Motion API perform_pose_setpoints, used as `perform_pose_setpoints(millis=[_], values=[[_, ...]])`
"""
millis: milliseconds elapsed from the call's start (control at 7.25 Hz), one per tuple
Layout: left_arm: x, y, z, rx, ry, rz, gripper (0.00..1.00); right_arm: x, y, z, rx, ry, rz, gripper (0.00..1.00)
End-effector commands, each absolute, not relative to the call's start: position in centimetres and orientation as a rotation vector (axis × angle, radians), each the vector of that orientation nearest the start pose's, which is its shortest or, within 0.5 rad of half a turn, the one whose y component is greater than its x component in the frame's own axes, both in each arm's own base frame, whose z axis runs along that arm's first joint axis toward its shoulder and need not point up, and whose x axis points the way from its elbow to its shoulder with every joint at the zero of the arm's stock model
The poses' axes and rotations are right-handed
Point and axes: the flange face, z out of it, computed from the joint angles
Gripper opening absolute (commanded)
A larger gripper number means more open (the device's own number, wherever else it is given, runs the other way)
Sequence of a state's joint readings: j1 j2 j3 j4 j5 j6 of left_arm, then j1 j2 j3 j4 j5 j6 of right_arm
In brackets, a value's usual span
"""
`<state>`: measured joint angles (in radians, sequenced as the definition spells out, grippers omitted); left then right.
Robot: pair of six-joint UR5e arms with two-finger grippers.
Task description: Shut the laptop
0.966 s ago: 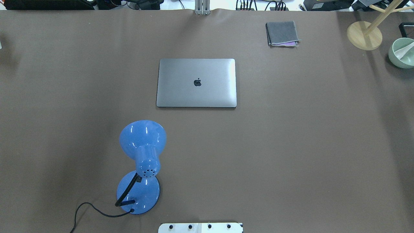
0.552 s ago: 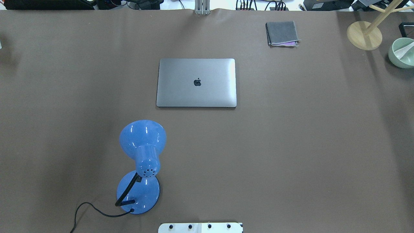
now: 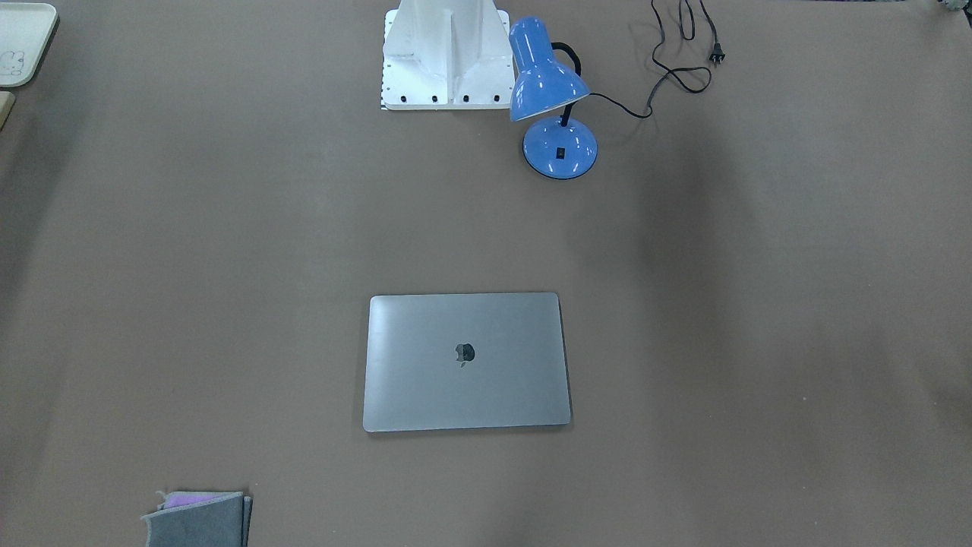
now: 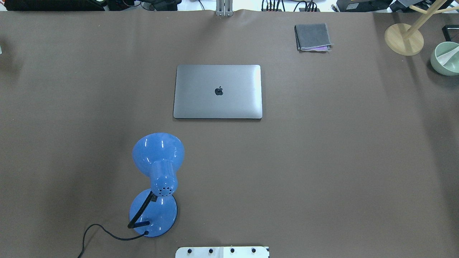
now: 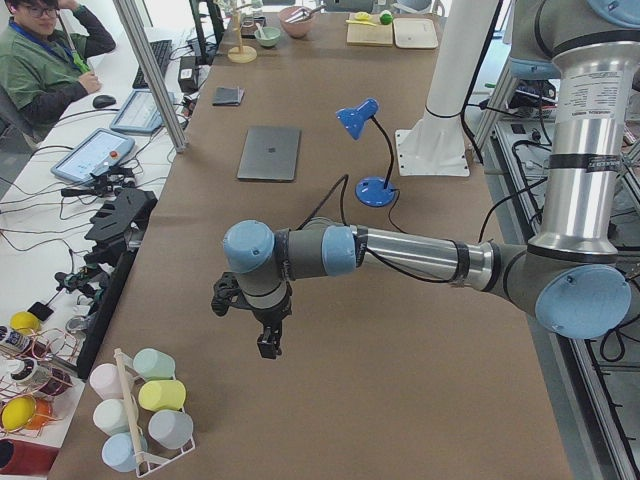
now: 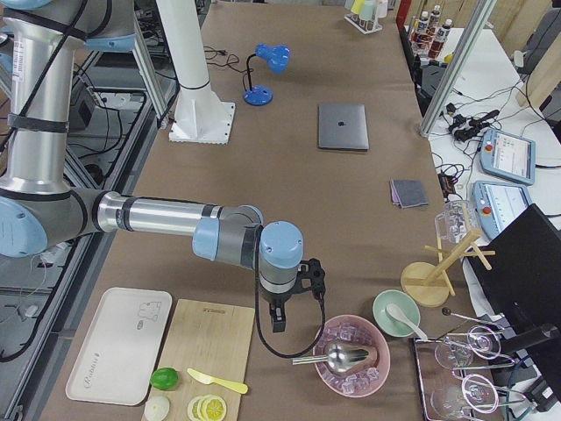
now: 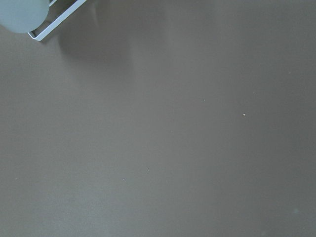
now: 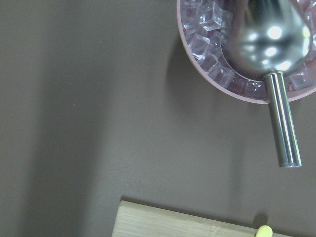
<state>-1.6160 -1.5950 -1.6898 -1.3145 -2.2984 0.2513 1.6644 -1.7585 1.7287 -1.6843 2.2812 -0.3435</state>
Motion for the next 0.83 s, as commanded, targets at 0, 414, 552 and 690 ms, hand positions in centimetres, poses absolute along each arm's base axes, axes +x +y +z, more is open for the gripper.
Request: perform_pose_setpoints(millis=[0,414,552,690], values=[[-8.88,-48.67,61.45,0.024,0.732,0.165,0.98,10.51,-39.05,68.76,0.009,-0.729,-0.192,1.0],[-8.87,-48.47,61.66,0.022,0.732,0.165,0.98,10.48,-38.72,69.31,-0.002,-0.731,-0.188,1.0],[-8.88,-48.52,61.6,0.027,0.731,0.167,0.98,10.41,-38.7,69.45,-0.006,-0.732,-0.188,1.0],[-8.88,-48.52,61.6,0.027,0.731,0.167,0.98,10.41,-38.68,69.53,-0.007,-0.732,-0.188,1.0]])
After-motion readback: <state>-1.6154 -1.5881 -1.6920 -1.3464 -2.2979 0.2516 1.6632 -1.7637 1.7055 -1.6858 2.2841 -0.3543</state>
